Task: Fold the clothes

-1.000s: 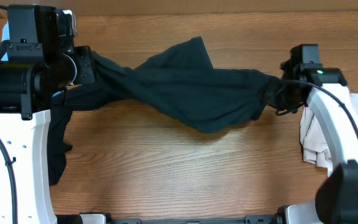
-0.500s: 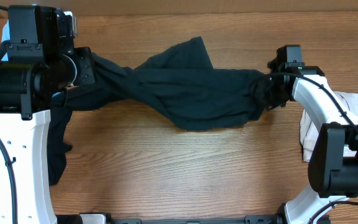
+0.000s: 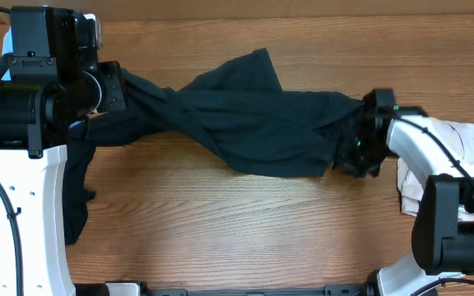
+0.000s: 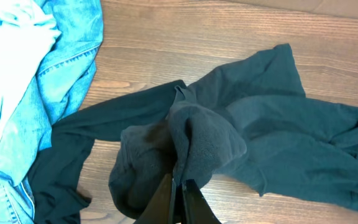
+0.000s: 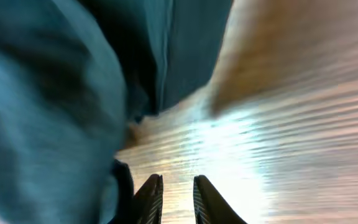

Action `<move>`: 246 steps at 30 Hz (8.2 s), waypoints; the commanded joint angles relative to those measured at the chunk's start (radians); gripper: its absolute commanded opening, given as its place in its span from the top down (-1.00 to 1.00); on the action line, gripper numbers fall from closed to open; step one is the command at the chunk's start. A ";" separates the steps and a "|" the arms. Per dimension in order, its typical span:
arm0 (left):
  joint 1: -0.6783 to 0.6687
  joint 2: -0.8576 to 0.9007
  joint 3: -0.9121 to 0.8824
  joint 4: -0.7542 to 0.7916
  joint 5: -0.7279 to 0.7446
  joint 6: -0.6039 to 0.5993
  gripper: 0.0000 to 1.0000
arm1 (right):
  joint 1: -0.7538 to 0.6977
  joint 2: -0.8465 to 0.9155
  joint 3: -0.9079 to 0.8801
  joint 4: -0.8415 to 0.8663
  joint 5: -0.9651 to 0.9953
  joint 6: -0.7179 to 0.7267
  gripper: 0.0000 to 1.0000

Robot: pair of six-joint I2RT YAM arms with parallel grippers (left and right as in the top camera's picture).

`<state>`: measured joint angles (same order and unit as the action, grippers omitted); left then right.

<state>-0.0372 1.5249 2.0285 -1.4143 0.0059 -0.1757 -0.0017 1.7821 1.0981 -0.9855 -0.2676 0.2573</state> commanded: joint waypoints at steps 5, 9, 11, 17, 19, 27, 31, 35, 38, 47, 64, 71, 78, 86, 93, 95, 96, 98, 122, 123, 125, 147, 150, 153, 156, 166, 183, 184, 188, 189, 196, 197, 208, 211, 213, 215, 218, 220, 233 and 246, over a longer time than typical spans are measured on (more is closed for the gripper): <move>0.004 -0.008 0.009 0.005 -0.013 0.015 0.89 | 0.126 -0.015 -0.138 0.219 -0.206 -0.131 0.54; 0.004 -0.008 0.009 0.003 -0.014 0.015 0.92 | 0.183 -0.015 -0.141 0.298 -0.205 -0.130 0.49; 0.004 -0.008 0.008 0.002 -0.014 0.015 0.92 | 0.186 -0.015 -0.141 0.308 -0.205 -0.127 0.49; 0.004 -0.008 -0.118 0.020 -0.017 0.015 0.92 | 0.177 -0.015 -0.135 0.328 -0.205 -0.127 0.45; 0.004 -0.008 -0.214 0.066 -0.017 0.015 0.92 | 0.177 -0.025 -0.132 0.326 -0.205 -0.126 0.44; 0.004 -0.008 -0.288 0.135 -0.016 0.015 0.92 | 0.177 -0.085 -0.125 0.336 0.018 -0.075 0.31; 0.004 -0.008 -0.288 0.133 -0.016 0.015 0.92 | 0.177 -0.085 -0.125 0.369 0.043 -0.076 0.31; 0.004 -0.008 -0.288 0.132 -0.016 0.015 0.92 | 0.179 -0.084 -0.125 0.383 0.036 -0.076 0.31; 0.004 -0.008 -0.288 0.133 -0.016 0.015 0.92 | 0.179 -0.084 -0.125 0.393 -0.037 -0.106 0.31; 0.004 -0.008 -0.288 0.132 -0.016 0.016 0.92 | 0.233 -0.053 -0.125 0.418 -0.056 -0.103 0.92; 0.005 -0.071 -0.142 0.165 -0.095 0.015 0.92 | -0.131 -0.415 0.687 -0.335 0.144 -0.127 0.93; 0.005 -0.229 0.040 0.165 -0.095 0.015 0.92 | -0.225 -0.419 1.010 -0.417 0.144 -0.123 0.93; 0.005 -0.380 0.069 0.229 -0.121 0.015 0.92 | -0.225 -0.419 1.318 -0.475 0.278 -0.071 0.93; 0.005 -0.310 0.069 0.200 -0.117 0.003 0.92 | -0.225 -0.252 1.337 -0.512 0.281 -0.075 0.93; 0.004 0.015 0.069 0.236 -0.053 0.011 0.92 | -0.222 0.069 1.337 -0.473 0.163 -0.105 0.93; 0.006 0.134 0.075 0.428 -0.029 0.048 0.92 | -0.222 0.101 1.337 -0.325 0.122 -0.045 0.93; 0.007 0.163 0.092 0.511 -0.023 0.049 0.92 | -0.222 0.092 1.345 -0.263 0.102 -0.023 0.93; 0.007 0.183 0.157 0.654 -0.023 0.047 0.92 | -0.222 0.061 1.397 -0.176 0.066 -0.020 0.93; 0.084 0.540 0.322 -0.275 0.216 0.098 0.92 | -0.224 0.075 0.963 -0.671 0.319 -0.109 0.92; 0.082 0.542 0.278 -0.275 0.216 0.098 0.92 | -0.224 0.075 0.930 -0.668 0.319 -0.109 0.92; 0.079 0.541 0.198 -0.275 0.218 0.099 0.92 | -0.224 0.075 0.881 -0.667 0.319 -0.108 0.92; 0.014 0.541 -0.436 -0.252 0.181 0.135 0.92 | -0.224 0.051 0.577 -0.684 0.279 -0.100 0.92; 0.014 0.539 -0.527 -0.222 0.181 0.122 0.92 | -0.243 -0.019 0.439 -0.607 0.274 -0.094 0.92; -0.003 0.532 -0.626 -0.195 0.176 0.101 0.92 | -0.323 -0.112 0.303 -0.523 0.272 -0.063 0.92; -0.036 0.499 -0.757 -0.146 0.169 0.055 0.91 | -0.463 -0.202 0.217 -0.466 0.217 -0.051 0.92; -0.021 0.137 -0.859 -0.039 0.088 -0.134 0.92 | -0.515 -0.215 0.214 -0.440 0.179 -0.064 0.92; 0.039 0.011 -0.848 0.595 -0.009 -0.344 0.92 | -0.358 -0.211 0.215 0.020 0.057 -0.101 0.92; 0.038 0.011 -0.848 0.629 -0.011 -0.344 0.92 | -0.358 -0.204 0.215 0.040 0.057 -0.101 0.92; 0.038 0.012 -0.848 0.740 -0.010 -0.344 0.78 | -0.358 -0.156 0.215 0.091 0.057 -0.101 0.92; 0.038 0.012 -0.848 0.756 -0.010 -0.344 0.77 | -0.358 -0.136 0.215 0.103 0.056 -0.101 0.92; 0.037 0.059 -0.848 0.810 -0.016 -0.344 0.75 | -0.358 -0.020 0.215 0.167 0.056 -0.102 0.92; 0.037 0.071 -0.848 0.809 -0.013 -0.344 0.75 | -0.358 -0.014 0.215 0.168 0.056 -0.102 0.92; 0.037 0.150 -0.848 0.785 0.106 -0.234 0.24 | -0.311 0.007 0.215 0.280 0.030 -0.101 0.92; 0.037 0.150 -0.848 0.742 0.151 -0.219 0.27 | -0.283 0.044 0.215 0.320 0.034 -0.101 0.60; 0.037 0.150 -0.848 0.719 0.147 -0.187 0.30 | -0.283 0.049 0.215 0.304 0.062 -0.101 0.49; 0.037 0.150 -0.848 0.699 0.140 -0.151 0.39 | -0.286 0.049 0.215 0.274 0.072 -0.101 0.46; 0.050 0.142 -0.847 0.687 0.130 -0.149 0.43 | -0.286 0.049 0.215 0.201 0.072 -0.102 0.46; 0.069 0.127 -0.846 0.669 0.090 -0.150 0.42 | -0.273 0.049 0.214 0.151 0.072 -0.107 0.47; 0.302 0.196 -0.846 0.649 0.202 -0.036 0.92 | -0.133 0.050 0.211 0.074 0.053 -0.135 0.66; 0.315 0.404 -0.846 1.047 0.049 -0.019 0.82 | -0.126 0.050 0.211 -0.009 0.056 -0.135 0.66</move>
<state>0.2691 1.9255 1.1709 -0.4255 0.1711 -0.1799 -0.1291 1.8282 1.3140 -0.9825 -0.2092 0.1295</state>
